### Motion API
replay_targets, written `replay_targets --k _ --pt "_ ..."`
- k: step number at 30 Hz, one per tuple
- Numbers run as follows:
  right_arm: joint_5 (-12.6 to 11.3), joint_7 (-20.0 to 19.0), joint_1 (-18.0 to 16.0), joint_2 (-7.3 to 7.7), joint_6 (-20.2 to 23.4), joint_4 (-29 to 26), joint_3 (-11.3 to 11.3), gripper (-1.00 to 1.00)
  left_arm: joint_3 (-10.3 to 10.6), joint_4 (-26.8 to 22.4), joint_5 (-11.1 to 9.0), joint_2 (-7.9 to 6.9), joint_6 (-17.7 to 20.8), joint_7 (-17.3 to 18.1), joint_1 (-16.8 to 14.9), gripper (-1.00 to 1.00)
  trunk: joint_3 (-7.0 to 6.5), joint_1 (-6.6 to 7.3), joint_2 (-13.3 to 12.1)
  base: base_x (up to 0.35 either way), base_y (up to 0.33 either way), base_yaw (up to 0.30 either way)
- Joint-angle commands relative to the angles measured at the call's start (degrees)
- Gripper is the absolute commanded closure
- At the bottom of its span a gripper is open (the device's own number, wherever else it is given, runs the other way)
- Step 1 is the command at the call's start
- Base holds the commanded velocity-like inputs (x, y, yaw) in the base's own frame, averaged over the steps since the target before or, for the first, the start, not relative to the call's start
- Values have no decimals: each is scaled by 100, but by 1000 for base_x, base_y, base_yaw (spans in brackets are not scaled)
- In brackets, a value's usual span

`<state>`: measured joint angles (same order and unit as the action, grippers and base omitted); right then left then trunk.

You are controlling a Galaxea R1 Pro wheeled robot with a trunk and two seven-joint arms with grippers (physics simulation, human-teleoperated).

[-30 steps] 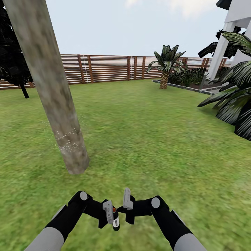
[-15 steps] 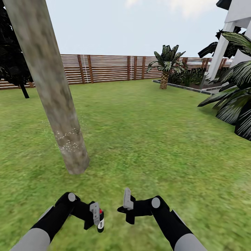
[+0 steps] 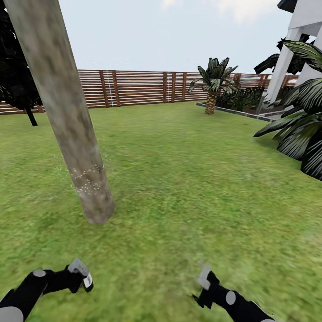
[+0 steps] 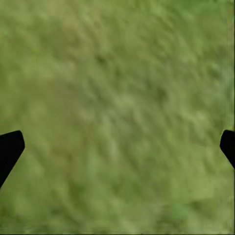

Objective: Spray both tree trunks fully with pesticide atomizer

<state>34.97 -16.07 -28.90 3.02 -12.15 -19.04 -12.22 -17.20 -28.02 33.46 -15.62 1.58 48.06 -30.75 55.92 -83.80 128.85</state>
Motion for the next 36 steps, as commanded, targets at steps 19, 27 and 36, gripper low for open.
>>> replay_targets --k 19,27,36 --pt "-3121 3358 474 -152 -2245 1481 -34 -100 -1478 1879 -1462 402 -2666 -3819 1159 100 -2 0 0 -44 -9 0" --pt "-3264 3377 482 -142 -2234 1297 -11 -100 -1474 1879 -1685 402 -2672 -3821 1159 100 -2 0 0 -297 -137 62" --pt "-3287 3382 505 -136 -2239 1717 -9 -100 -1441 1879 -1725 402 -2665 -3805 1159 100 -2 0 0 -171 -3 273"
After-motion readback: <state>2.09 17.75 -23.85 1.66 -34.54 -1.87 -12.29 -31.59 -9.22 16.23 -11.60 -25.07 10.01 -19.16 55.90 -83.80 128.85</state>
